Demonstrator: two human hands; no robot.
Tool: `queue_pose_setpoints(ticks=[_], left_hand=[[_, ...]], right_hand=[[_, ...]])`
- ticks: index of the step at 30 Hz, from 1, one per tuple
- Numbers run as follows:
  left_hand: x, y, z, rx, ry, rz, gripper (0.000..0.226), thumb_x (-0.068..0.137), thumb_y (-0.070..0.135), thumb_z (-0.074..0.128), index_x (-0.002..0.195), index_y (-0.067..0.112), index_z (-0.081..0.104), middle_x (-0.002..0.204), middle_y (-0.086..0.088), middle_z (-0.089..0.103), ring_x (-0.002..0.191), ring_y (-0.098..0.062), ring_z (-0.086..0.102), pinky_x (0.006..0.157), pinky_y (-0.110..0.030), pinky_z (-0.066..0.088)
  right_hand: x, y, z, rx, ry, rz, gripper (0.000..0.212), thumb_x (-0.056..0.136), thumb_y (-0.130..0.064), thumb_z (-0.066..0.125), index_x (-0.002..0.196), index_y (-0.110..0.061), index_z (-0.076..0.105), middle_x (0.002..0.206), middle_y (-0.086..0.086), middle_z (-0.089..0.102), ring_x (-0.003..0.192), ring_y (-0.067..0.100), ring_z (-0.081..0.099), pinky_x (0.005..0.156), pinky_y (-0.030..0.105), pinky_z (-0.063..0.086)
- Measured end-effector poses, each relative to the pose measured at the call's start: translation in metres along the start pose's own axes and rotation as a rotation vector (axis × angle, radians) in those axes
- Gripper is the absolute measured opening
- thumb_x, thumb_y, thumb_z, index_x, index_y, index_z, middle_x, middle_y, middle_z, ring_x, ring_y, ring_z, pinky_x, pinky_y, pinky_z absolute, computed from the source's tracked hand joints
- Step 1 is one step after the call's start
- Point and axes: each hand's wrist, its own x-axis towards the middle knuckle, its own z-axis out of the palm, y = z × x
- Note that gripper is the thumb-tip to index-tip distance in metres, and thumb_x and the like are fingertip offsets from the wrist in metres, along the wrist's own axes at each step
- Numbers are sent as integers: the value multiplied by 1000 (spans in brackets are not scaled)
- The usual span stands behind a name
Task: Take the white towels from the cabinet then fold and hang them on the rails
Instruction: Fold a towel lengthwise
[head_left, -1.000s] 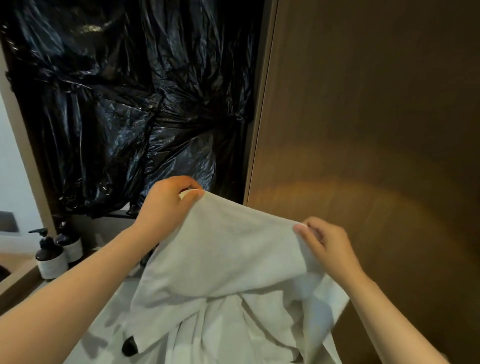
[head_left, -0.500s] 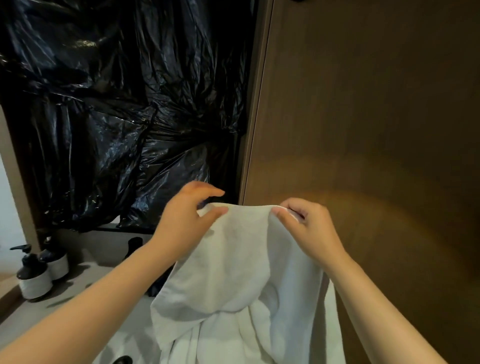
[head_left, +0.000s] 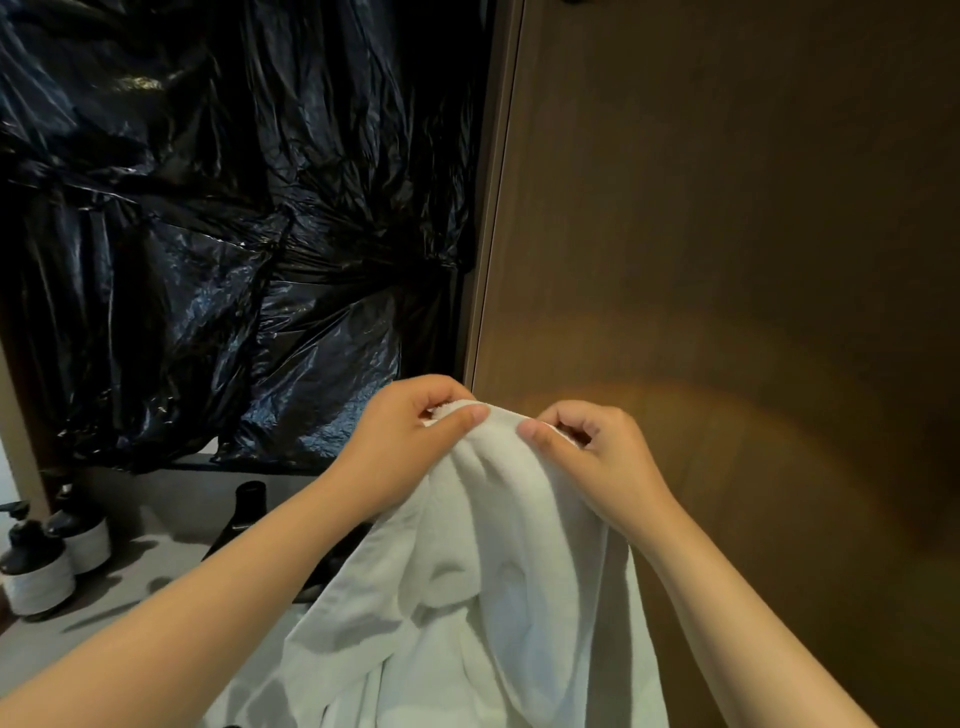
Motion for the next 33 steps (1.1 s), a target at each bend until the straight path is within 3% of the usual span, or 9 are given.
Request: queue_pose_setpoints(ticks=[4,9,14,18,21,24,28,30,33], left_hand=[[11,11,-6,72,69,56,9,86,21,68,78,24,72,76,13,67,77,0,60,65,-10,43],[26,21,-18,170,193,152,6,86,25,68,82,24,72,80,14,66,80,-1,59,67,-18,41],[43,37,-41,178,322,156,7,86,25,66,81,26,71,77,18,65,78,7,56,65,-8,38],[58,53,-59,217,434,184,8,88,26,66,81,26,69,75,19,62,74,11,54,63,-3,36],[65,60,-72,256,511,221,8,89,25,64,84,25,70,75,15,62,74,2,56,63,-6,36],[66,51,-75,320,496,199,11,89,24,63,85,19,72,79,5,66,73,-8,57,64,-17,40],[59,11,-71,638,310,53,17,92,23,57,96,16,72,97,-6,67,87,-28,63,68,-32,44],[50,2,-67,649,233,-1,21,90,24,62,109,18,69,110,-4,62,96,-26,62,76,-33,47],[38,12,-55,429,196,30,30,86,30,69,115,23,66,110,9,56,98,-9,54,79,-22,39]], right_hand=[[-11,12,-2,37,4,81,30,92,-38,60,66,-25,61,63,-10,58,61,8,53,56,20,41],[-15,33,-15,-65,130,100,19,96,-36,56,83,-29,67,75,-14,64,75,8,60,65,33,51],[-4,27,-43,-161,208,40,13,96,-27,58,96,-34,69,90,-21,67,88,-4,60,72,20,52],[20,10,-62,-285,277,0,12,95,-28,60,99,-28,71,92,-18,66,87,0,60,73,22,55],[32,2,-72,-367,310,8,11,95,-28,60,99,-26,70,90,-14,66,84,4,60,71,24,55],[32,6,-66,-373,278,77,7,95,-30,60,96,-29,67,87,-14,64,82,6,60,67,20,53],[24,12,-46,-62,269,130,16,99,-23,53,88,-25,64,88,-11,64,84,3,60,68,16,47],[25,6,-38,87,289,129,20,101,-22,47,90,-23,64,89,-8,64,83,-1,58,70,16,47],[31,-8,-28,141,270,114,23,102,-26,44,90,-23,63,88,-7,63,84,-1,58,67,12,47]])
